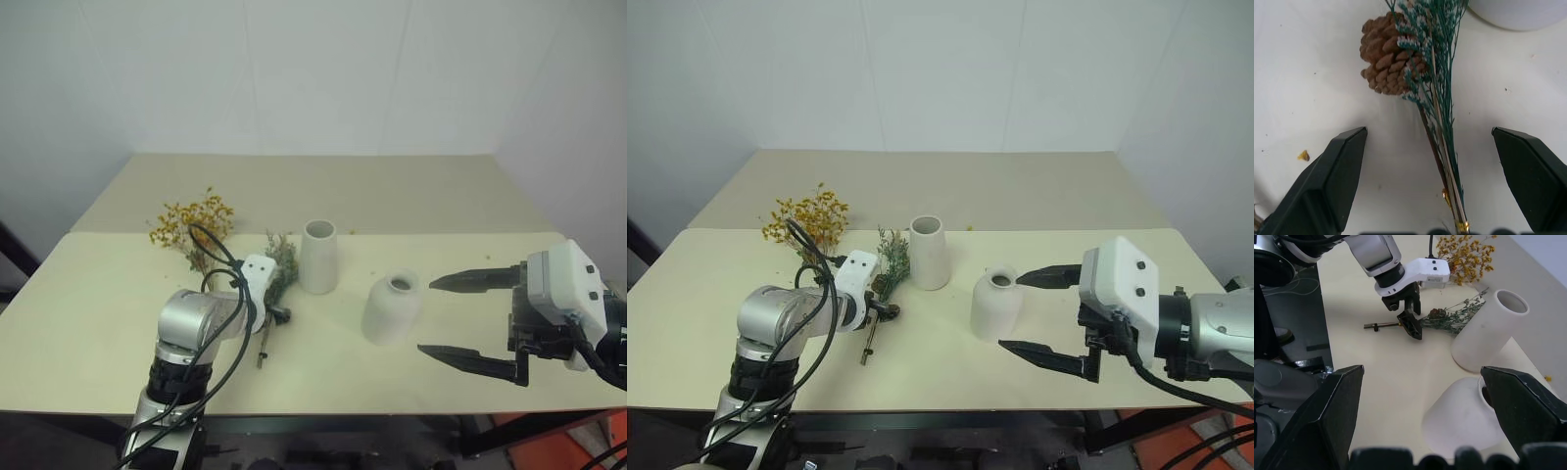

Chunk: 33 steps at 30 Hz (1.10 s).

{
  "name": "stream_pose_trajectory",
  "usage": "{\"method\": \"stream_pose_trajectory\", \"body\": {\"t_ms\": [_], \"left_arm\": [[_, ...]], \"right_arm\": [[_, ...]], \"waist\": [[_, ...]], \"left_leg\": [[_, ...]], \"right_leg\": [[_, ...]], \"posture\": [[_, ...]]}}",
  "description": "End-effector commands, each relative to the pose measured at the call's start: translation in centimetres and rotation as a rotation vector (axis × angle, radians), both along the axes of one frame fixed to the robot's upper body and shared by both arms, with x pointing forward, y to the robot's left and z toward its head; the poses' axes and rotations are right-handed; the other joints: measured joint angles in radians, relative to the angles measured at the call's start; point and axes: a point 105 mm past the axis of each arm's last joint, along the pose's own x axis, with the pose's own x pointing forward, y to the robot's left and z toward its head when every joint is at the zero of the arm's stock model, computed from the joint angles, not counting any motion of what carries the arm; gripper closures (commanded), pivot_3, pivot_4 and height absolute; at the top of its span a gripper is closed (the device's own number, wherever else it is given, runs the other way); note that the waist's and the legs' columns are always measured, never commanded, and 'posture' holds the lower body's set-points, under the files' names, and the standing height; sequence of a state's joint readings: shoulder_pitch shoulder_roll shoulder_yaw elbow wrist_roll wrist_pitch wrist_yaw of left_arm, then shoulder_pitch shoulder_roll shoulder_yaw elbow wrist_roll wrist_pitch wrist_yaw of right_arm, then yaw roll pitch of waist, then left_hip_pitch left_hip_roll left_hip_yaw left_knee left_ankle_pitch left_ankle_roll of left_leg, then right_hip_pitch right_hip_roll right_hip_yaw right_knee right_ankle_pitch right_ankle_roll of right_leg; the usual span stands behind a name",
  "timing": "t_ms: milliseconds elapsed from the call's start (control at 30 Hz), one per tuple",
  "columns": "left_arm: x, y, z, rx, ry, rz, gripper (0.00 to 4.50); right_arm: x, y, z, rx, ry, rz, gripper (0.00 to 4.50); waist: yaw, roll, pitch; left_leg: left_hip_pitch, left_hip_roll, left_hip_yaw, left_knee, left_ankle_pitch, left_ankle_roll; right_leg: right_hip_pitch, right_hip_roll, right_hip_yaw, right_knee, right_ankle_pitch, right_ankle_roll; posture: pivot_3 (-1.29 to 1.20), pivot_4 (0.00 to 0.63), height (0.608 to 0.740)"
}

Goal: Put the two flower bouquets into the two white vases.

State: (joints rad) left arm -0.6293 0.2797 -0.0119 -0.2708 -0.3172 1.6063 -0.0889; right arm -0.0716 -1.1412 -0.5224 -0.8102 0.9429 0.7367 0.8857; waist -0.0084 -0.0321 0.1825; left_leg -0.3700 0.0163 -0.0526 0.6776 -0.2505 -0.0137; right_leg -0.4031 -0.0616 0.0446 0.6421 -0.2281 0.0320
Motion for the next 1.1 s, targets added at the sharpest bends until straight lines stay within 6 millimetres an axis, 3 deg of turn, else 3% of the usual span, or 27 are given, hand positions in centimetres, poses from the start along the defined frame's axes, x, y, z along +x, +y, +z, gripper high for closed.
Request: {"method": "stream_pose_trajectory", "body": {"t_ms": [33,367,600,800,933,1100], "left_arm": [[-0.2,-0.7,-0.6,-0.016,0.034,-0.021,1.21],[0.2,0.5,-0.5,0.018,0.04,0.001,4.34],[1.9,2.1,1.2,0.118,-0.114,0.034,4.48],[5.5,7.1,7.7,0.164,-0.438,0.297,4.48],[6.9,10.0,13.3,0.138,-0.678,0.433,4.48],[6.0,8.5,22.9,-0.352,-1.04,0.256,4.48]], "right_arm": [[0.2,-0.1,0.8,-0.007,-0.054,-0.013,0.0],[0.6,-0.3,0.4,-0.011,-0.064,-0.033,0.0],[0.8,-0.4,0.3,-0.006,-0.068,-0.035,0.0],[1.0,-0.5,0.3,-0.001,-0.073,-0.037,0.0],[1.1,-0.6,0.5,0.0,-0.088,-0.047,0.0],[1.4,-1.5,1.0,0.005,-0.122,-0.116,0.0]], "waist": [[0.0,0.0,0.0],[-0.001,0.0,0.0],[-0.003,-0.001,0.0],[-0.003,-0.003,0.002],[-0.002,-0.003,0.002],[0.001,-0.003,0.002]], "left_leg": [[0.0,0.0,0.0,0.0,0.0,0.0],[-0.001,0.0,0.0,0.0,0.0,0.0],[-0.001,0.0,0.0,-0.001,0.0,0.0],[-0.004,0.0,0.0,-0.001,0.0,0.0],[-0.006,0.0,0.0,-0.001,0.0,0.0],[-0.016,0.0,-0.001,-0.001,0.0,0.0]], "right_leg": [[0.0,0.0,0.0,0.0,0.0,0.0],[0.0,0.0,0.0,-0.001,0.0,0.0],[-0.001,0.0,0.0,-0.001,0.0,0.0],[-0.003,0.0,0.0,-0.002,0.0,0.0],[-0.004,0.0,-0.001,-0.005,0.001,0.001],[-0.01,-0.001,-0.002,-0.011,0.008,-0.004]], "posture": [[0.0,0.15,0.74],[0.0,0.15,0.74],[0.0,0.15,0.74],[0.0,0.15,0.74],[0.0,0.15,0.74],[0.0,0.15,0.74]]}}
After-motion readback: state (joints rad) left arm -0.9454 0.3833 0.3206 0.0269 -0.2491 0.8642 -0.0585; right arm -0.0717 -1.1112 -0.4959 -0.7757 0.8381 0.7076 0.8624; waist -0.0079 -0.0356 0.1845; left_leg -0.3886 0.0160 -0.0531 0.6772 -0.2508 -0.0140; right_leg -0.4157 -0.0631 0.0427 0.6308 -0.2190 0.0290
